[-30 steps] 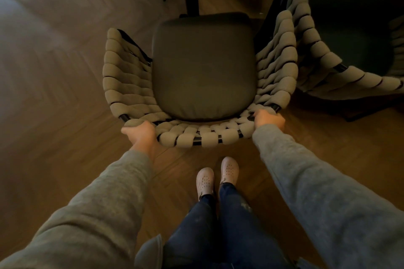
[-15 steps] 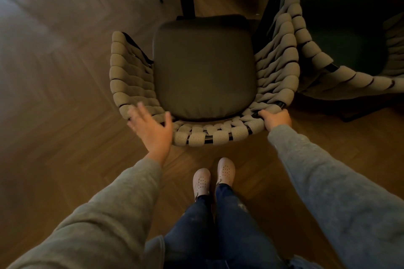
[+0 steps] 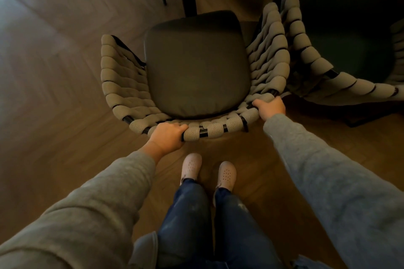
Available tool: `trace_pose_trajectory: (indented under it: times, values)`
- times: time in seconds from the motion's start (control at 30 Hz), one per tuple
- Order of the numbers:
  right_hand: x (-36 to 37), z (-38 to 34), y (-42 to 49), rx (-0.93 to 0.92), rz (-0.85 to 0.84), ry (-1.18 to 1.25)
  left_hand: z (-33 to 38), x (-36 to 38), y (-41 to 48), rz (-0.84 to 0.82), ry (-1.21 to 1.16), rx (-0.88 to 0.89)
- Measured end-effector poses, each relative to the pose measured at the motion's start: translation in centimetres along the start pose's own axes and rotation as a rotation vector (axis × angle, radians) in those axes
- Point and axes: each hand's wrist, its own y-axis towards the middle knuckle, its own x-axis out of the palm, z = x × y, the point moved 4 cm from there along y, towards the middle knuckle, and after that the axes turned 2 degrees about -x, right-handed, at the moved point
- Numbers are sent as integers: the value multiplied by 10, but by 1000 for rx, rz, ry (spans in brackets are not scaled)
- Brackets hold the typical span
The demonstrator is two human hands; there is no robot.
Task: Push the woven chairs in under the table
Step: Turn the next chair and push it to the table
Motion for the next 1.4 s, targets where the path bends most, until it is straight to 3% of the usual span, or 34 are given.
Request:
trace_pose_trajectory:
  times: [0.13,0.23,0.27,0.33,0.4,0.47,0.53,0.87,1.03,1.4]
  values:
    - [10,-12,14,-14,0,-37,-10,-5,9,-49,0,-4]
    - [15,-17,10,-75,57,-257,-14,-7,11,-56,-15,21]
    - [14,-22,5,-203,135,-442,-15,-7,11,-61,-23,32]
    - [24,-33,-10,-676,195,-869,-17,-6,12,-66,-29,63]
    - [46,-35,-23,-974,-153,-1227,-17,-6,14,-85,-35,95]
    - [54,-33,-23,-872,-518,-1456,-18,-8,17,-127,-24,132]
    - [59,-36,-22,-771,-617,-1556,-21,-12,21,-175,-8,162]
    - [108,-58,-31,-629,-492,-1583,-78,-37,50,-290,188,256]
    - [123,-69,-20,-643,-368,-1502,-99,-52,77,-282,256,282]
    - [137,-105,7,-624,-341,-1459,-127,-64,124,-231,271,306]
